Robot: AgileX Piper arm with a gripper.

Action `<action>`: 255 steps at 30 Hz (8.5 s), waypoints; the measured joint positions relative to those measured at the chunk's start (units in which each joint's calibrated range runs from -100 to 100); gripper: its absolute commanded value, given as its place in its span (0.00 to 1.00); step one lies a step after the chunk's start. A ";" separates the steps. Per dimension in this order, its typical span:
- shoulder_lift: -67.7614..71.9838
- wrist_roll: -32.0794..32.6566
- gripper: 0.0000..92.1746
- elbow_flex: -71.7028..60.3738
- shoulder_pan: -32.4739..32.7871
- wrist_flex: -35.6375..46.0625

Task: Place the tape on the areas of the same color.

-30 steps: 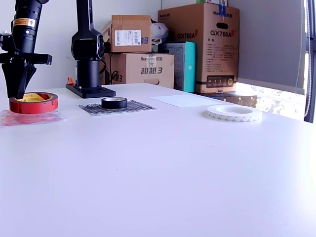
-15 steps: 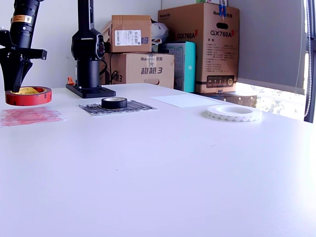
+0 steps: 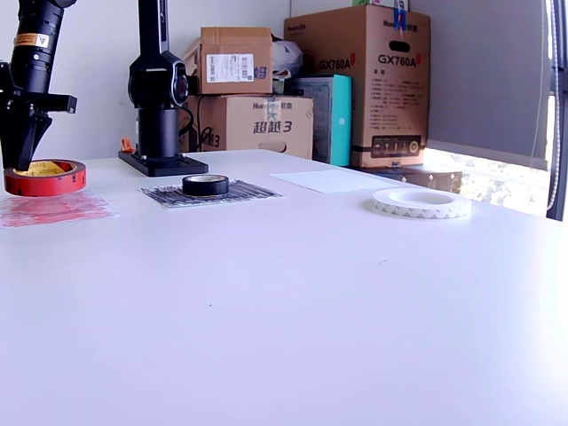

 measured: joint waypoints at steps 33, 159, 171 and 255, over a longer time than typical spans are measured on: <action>2.38 -1.80 0.15 1.22 0.84 -3.73; 21.69 47.57 0.49 -28.40 52.96 5.38; 22.95 44.74 0.49 -28.40 52.96 4.00; 27.46 37.40 0.19 -28.54 53.04 2.96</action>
